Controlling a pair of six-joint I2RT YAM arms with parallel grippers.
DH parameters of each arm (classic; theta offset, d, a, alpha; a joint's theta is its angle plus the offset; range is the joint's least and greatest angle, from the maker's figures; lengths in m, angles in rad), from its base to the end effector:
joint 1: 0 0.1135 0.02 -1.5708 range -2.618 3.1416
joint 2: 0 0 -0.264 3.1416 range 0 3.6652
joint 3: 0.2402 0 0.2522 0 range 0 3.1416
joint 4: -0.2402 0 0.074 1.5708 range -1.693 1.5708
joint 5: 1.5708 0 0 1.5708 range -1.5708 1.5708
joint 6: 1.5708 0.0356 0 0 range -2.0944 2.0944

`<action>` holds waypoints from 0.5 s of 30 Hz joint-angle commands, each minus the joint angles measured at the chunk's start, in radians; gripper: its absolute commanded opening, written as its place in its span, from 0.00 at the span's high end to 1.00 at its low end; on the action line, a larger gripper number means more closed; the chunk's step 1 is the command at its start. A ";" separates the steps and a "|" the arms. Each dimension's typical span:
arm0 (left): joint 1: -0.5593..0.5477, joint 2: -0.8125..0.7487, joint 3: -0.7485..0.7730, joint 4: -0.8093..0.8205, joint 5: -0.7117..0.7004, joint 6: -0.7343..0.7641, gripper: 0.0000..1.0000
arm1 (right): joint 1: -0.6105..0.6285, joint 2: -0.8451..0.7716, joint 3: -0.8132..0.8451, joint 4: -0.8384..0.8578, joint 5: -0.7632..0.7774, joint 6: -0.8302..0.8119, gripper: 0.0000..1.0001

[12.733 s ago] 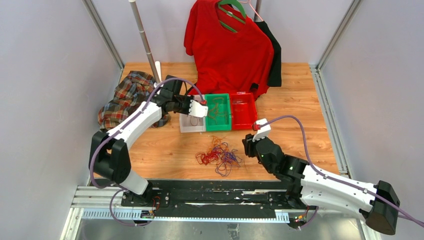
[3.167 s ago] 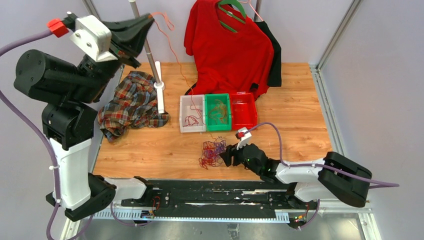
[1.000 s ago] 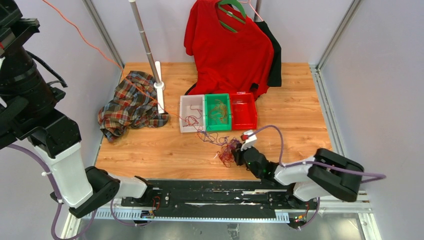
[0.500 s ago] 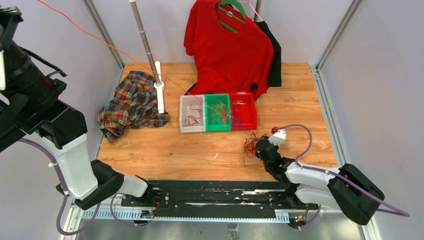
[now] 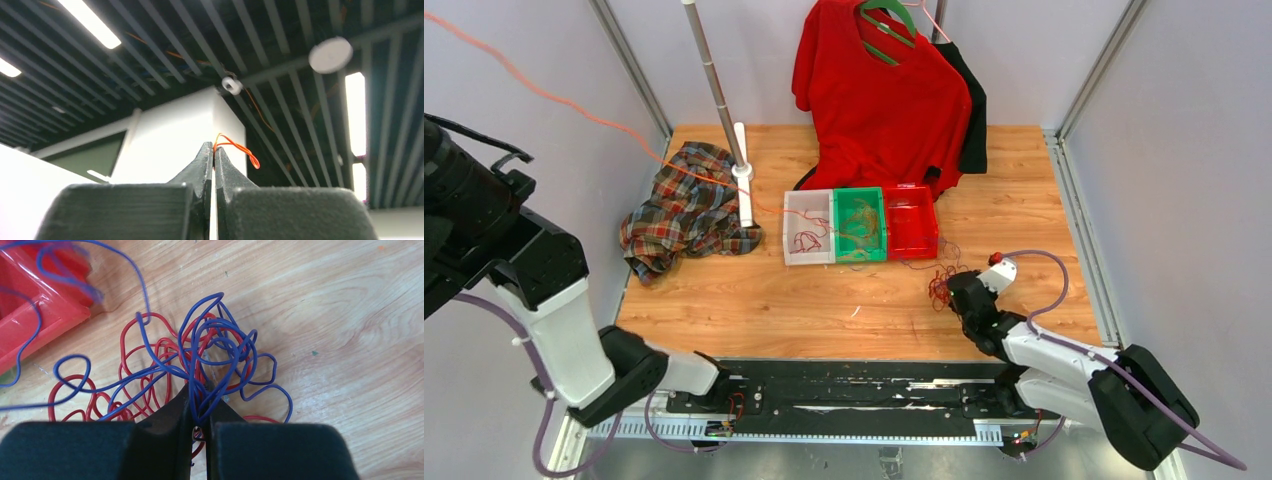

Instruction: Untangle the cables

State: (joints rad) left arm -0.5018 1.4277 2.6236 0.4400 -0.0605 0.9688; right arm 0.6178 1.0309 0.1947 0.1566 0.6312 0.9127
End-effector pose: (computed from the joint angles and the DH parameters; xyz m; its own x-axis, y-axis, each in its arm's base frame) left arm 0.0090 -0.0025 0.7340 0.8940 0.4479 -0.0129 -0.4472 0.8901 -0.0878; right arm 0.1531 0.0830 0.1338 -0.3873 0.5084 -0.7691 0.3482 0.8531 0.3886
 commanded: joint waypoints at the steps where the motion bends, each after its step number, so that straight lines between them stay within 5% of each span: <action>1: -0.006 -0.135 -0.271 -0.107 0.020 -0.031 0.99 | -0.023 -0.023 0.049 -0.131 -0.041 -0.078 0.99; 5: -0.006 -0.224 -0.471 -0.183 0.042 -0.103 0.99 | -0.024 -0.079 0.080 -0.140 -0.037 -0.135 0.95; 8: -0.006 -0.211 -0.456 -0.271 0.031 -0.146 0.99 | -0.019 -0.128 0.101 -0.105 -0.144 -0.258 0.69; 12: -0.006 -0.217 -0.489 -0.333 0.112 -0.194 0.99 | 0.038 -0.203 0.125 -0.006 -0.309 -0.462 0.45; 15: -0.006 -0.229 -0.521 -0.344 0.173 -0.219 0.99 | 0.058 -0.243 0.147 0.027 -0.466 -0.593 0.38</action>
State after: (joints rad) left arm -0.5018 1.2175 2.1250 0.1425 0.0246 0.8108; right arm 0.6441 0.8368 0.2886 0.1074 0.3855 0.5510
